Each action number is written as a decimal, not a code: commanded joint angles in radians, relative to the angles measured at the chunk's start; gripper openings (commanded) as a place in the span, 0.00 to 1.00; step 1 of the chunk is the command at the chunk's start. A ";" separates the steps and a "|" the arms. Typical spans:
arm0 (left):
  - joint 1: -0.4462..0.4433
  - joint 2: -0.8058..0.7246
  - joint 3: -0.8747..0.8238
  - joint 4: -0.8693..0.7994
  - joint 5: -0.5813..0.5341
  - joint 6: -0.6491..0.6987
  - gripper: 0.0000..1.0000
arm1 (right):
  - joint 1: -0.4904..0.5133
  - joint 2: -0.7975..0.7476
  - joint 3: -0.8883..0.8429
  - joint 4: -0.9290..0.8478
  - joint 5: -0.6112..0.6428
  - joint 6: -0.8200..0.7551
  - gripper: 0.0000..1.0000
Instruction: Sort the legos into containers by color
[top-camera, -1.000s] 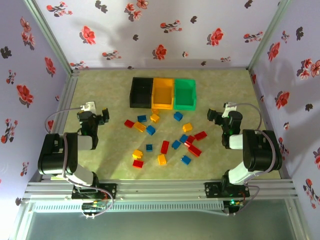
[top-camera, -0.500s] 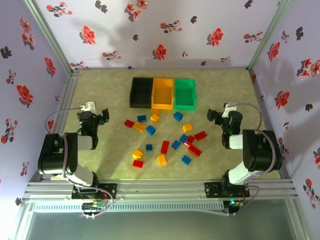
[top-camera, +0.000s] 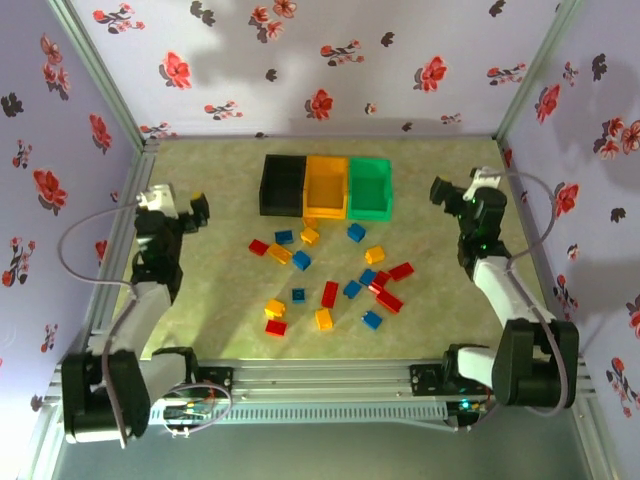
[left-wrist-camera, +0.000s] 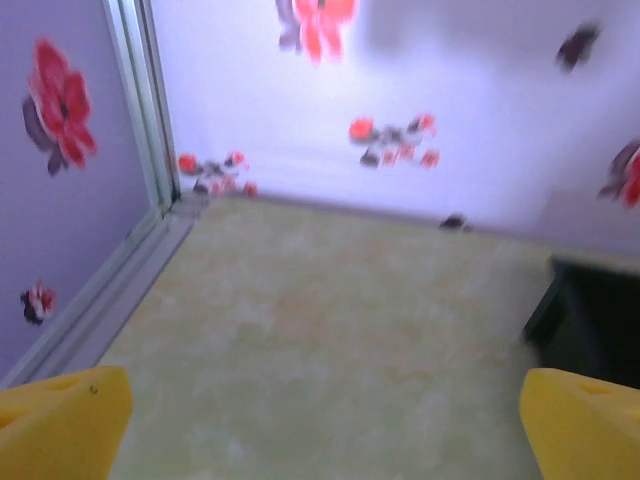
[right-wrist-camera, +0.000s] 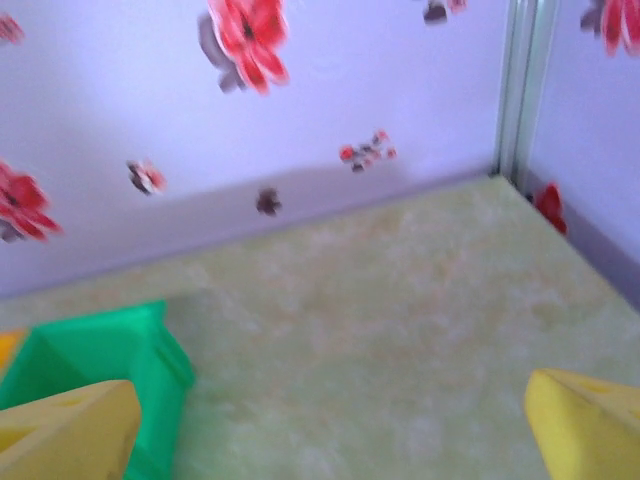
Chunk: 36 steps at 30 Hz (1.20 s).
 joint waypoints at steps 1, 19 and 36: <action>-0.014 -0.047 0.152 -0.297 0.088 -0.126 1.00 | 0.074 0.014 0.157 -0.347 -0.016 0.042 0.99; -0.282 0.134 0.484 -0.636 0.151 -0.271 1.00 | 0.436 0.377 0.333 -0.767 -0.071 0.050 0.87; -0.317 0.166 0.478 -0.633 0.095 -0.285 1.00 | 0.531 0.478 0.267 -0.768 0.017 0.117 0.72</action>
